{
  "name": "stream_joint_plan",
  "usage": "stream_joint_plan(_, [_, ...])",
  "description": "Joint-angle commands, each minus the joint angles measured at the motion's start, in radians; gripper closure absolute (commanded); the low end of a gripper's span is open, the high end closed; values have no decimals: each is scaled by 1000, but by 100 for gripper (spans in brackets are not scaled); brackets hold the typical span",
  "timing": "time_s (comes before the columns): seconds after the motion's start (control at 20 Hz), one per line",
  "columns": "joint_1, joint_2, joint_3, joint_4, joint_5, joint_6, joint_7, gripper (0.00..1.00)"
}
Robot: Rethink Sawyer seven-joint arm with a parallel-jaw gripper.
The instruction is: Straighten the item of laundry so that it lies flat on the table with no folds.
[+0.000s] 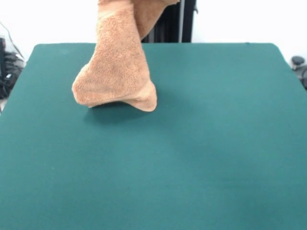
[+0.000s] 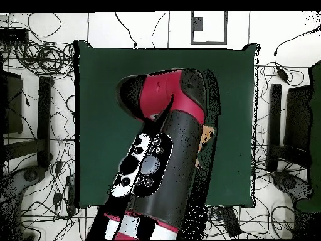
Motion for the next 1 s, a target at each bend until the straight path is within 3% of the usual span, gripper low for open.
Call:
stream_joint_plan(0.05, [39,26,23,22,14,54,238,100])
stream_joint_plan(0.4, [60,20,4,51,25,13,269,100])
stream_joint_plan(0.6, [72,16,-14,37,28,50,263,100])
stream_joint_plan(1.0, [86,52,-54,-112,12,220,171,100])
